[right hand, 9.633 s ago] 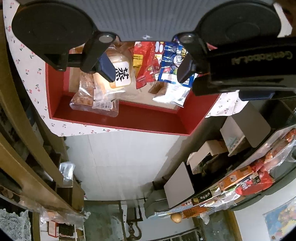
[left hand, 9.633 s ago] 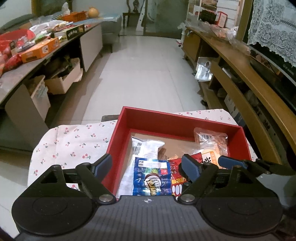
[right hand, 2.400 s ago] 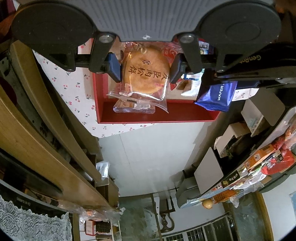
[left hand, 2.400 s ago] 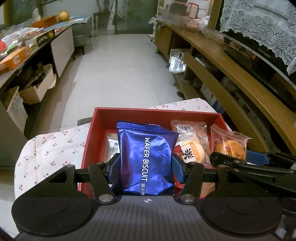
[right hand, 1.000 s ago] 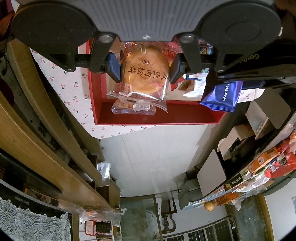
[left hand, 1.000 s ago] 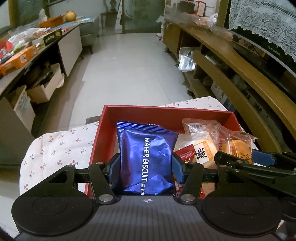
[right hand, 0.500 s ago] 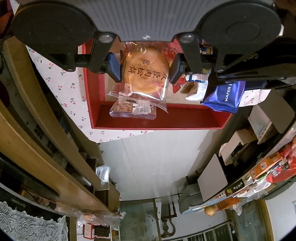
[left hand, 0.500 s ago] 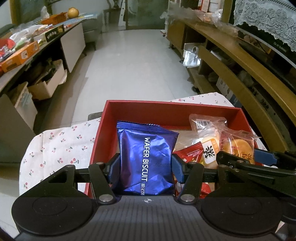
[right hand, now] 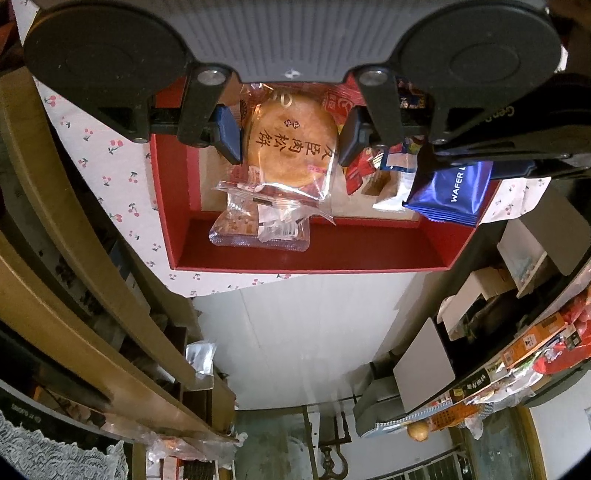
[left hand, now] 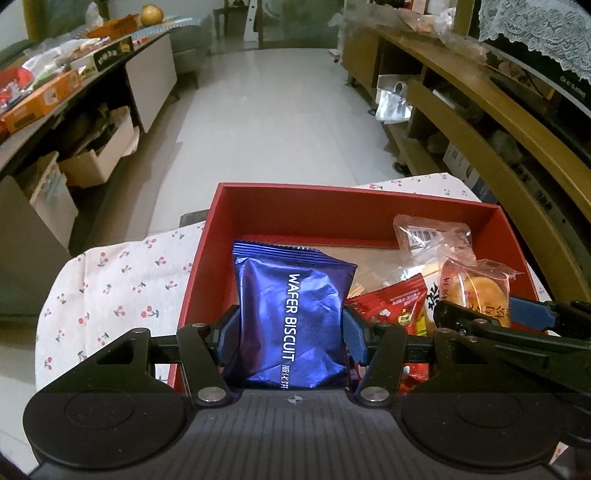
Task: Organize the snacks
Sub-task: 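Lower the wafer biscuit pouch with the left tool while the right tool lowers the bun into the box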
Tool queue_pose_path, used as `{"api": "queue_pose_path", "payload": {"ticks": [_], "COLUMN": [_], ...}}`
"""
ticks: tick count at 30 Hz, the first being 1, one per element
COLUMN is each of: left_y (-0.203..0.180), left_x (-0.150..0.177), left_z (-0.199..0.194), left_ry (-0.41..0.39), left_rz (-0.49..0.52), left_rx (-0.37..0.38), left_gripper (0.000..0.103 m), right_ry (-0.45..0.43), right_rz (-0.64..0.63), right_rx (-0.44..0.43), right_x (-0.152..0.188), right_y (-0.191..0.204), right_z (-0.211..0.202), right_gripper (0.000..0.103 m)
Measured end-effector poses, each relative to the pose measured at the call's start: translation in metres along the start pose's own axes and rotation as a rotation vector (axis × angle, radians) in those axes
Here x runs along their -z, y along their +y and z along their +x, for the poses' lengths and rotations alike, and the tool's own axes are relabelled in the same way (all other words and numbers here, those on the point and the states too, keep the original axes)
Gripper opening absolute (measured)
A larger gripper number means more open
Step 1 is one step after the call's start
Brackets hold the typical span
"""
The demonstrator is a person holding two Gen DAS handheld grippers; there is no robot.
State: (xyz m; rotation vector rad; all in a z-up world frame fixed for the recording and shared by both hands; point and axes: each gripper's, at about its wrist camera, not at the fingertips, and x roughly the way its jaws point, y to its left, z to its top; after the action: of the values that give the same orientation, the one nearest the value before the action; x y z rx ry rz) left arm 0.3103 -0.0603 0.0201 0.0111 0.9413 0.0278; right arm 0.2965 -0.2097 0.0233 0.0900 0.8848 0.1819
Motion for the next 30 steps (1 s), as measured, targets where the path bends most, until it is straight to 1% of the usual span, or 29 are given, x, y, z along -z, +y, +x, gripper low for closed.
{"api": "queue_pose_path", "payload": {"ticks": [18,23,30], "left_y": [0.0033,0.0041,0.0077], "left_x": [0.0011,0.0001,-0.0014], "left_z": [0.0081,0.0050,0.0010], "left_ry": [0.018,0.008,-0.006], "left_rz": [-0.020,-0.022,-0.030], "left_rx": [0.000,0.003,0.005], "left_gripper": [0.064,0.065,0.069], "right_ry": [0.007,0.006,-0.013], "right_rz": [-0.010,-0.001,-0.002], "right_rx": [0.007,0.002,0.004], "right_x": [0.0012,-0.0001,-0.0012], "right_y": [0.0014,-0.0003,0.0002], "right_z": [0.0086,0.0071,0.0019], "right_gripper": [0.063,0.063,0.067]}}
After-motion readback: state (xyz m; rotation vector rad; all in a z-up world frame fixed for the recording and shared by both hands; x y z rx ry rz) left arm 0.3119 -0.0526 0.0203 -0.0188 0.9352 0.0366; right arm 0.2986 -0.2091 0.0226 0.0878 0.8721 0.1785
